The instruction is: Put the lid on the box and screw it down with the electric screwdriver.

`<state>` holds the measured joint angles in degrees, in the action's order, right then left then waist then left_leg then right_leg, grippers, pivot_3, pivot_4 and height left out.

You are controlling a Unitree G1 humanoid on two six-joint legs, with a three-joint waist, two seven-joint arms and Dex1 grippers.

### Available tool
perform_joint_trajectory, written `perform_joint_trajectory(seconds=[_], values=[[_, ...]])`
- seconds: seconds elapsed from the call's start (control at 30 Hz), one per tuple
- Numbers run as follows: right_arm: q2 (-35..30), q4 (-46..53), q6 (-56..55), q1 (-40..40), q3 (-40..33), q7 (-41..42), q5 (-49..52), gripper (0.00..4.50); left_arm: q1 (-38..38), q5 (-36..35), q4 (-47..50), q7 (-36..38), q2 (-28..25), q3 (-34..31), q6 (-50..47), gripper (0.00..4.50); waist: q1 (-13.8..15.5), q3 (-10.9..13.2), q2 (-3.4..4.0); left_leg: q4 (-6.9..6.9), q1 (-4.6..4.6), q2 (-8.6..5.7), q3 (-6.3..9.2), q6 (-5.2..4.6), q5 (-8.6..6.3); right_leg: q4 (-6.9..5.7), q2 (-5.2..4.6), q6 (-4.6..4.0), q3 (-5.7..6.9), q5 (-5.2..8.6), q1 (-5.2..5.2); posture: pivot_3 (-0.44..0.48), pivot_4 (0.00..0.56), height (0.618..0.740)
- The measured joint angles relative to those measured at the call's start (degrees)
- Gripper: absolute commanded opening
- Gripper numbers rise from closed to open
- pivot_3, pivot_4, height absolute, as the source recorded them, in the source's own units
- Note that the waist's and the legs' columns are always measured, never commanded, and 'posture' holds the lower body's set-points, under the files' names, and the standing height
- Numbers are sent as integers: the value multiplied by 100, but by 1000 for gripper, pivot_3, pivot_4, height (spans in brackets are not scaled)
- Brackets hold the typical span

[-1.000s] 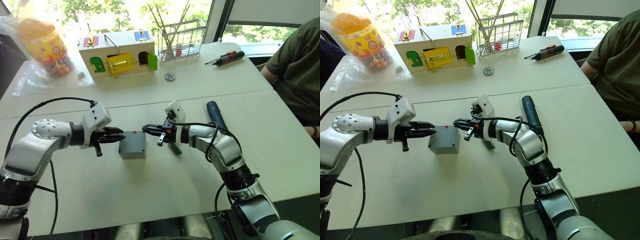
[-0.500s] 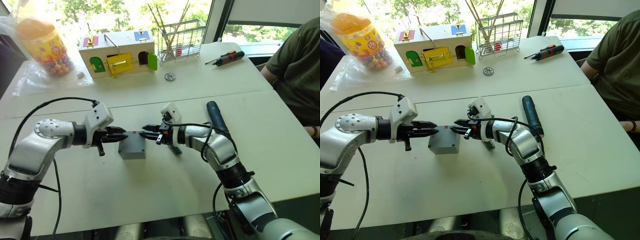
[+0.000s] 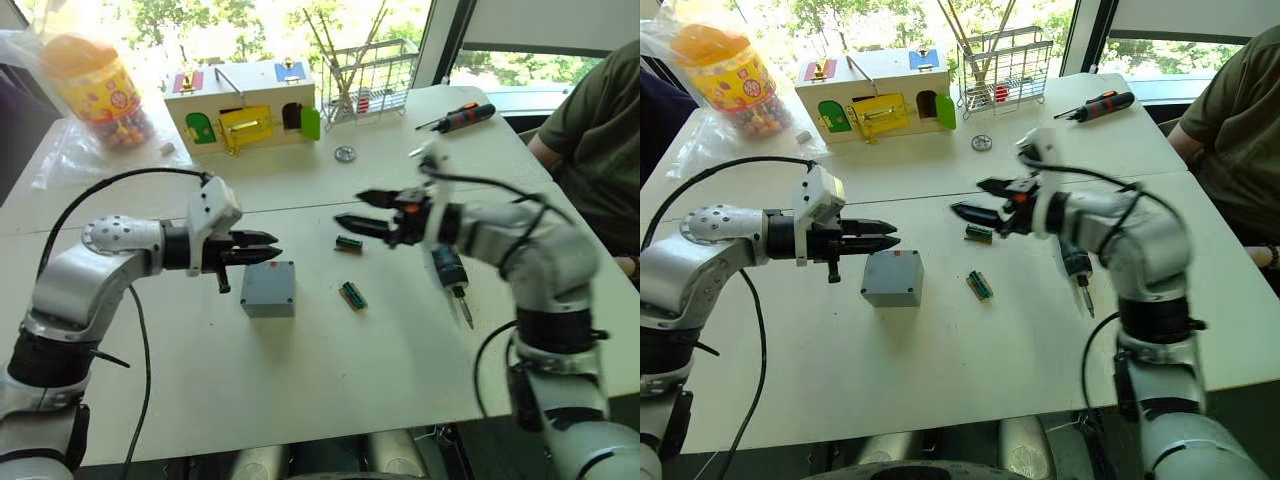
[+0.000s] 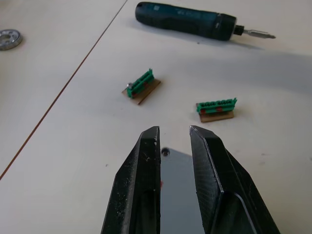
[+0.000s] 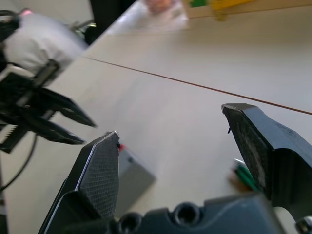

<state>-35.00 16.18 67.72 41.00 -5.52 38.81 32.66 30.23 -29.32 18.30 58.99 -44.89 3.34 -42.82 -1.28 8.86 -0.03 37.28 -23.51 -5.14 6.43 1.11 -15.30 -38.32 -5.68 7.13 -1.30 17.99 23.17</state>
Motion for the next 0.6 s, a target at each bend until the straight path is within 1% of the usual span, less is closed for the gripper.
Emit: perform_joint_trajectory(seconds=[0.07,0.1,0.17,0.23,0.3,0.33,0.37,0.4,0.43,0.53,0.6], values=[[-769,-136,287,70,37,157,8,4489,154,7,8,78,207,251,111,944,22,1,1,1,0,1,-5,0,0,0,0,0,-2,0,1,0,150,740],[-911,-197,355,122,50,185,3,4489,165,10,21,94,232,282,134,944,28,1,1,2,0,2,-7,-1,0,0,0,0,-3,0,0,0,150,740],[-1653,-505,820,357,330,370,1,4489,274,51,49,175,321,469,253,944,32,1,0,4,0,4,-11,-3,-1,3,-1,0,-5,0,-2,0,150,740],[-2128,-795,1063,412,626,565,-41,4489,303,67,127,211,348,567,334,944,33,1,0,1,0,4,-13,-3,-2,8,-1,0,-6,0,-4,0,150,740],[-2609,-1351,1342,496,1298,922,-94,4489,319,132,299,235,375,725,425,944,33,1,0,3,0,5,-17,-7,-4,11,-4,0,-8,0,-5,0,150,740],[-2732,-1672,1442,565,1655,1066,-157,4489,317,155,350,228,418,787,464,944,33,1,-1,3,0,4,-20,-8,-4,11,-9,0,-9,0,-5,0,150,740],[-2755,-1856,1489,593,1839,1134,-211,4489,315,177,384,220,450,829,481,944,29,1,-1,4,0,4,-23,-8,-4,11,-11,0,-10,0,-5,0,150,740],[-2754,-2274,1572,798,2279,1323,-298,4489,312,209,390,194,546,895,504,944,15,2,1,5,0,5,-27,-8,-4,9,-11,0,-14,0,-3,0,150,740],[-2748,-2362,1574,842,2380,1374,-320,4489,311,222,390,188,585,920,510,944,16,2,2,5,0,5,-26,-8,-4,9,-10,0,-15,0,-2,0,150,740],[-2645,-2938,1570,1393,3001,1730,-486,4489,233,387,376,191,609,1081,637,944,14,3,3,0,0,6,-25,-8,-4,10,-8,0,-14,0,2,0,150,740],[-2412,-3481,1571,1809,3367,1920,-654,4489,99,519,354,195,624,1200,735,944,21,3,2,0,-2,6,-25,-8,-4,12,0,0,-13,0,3,0,150,740]])
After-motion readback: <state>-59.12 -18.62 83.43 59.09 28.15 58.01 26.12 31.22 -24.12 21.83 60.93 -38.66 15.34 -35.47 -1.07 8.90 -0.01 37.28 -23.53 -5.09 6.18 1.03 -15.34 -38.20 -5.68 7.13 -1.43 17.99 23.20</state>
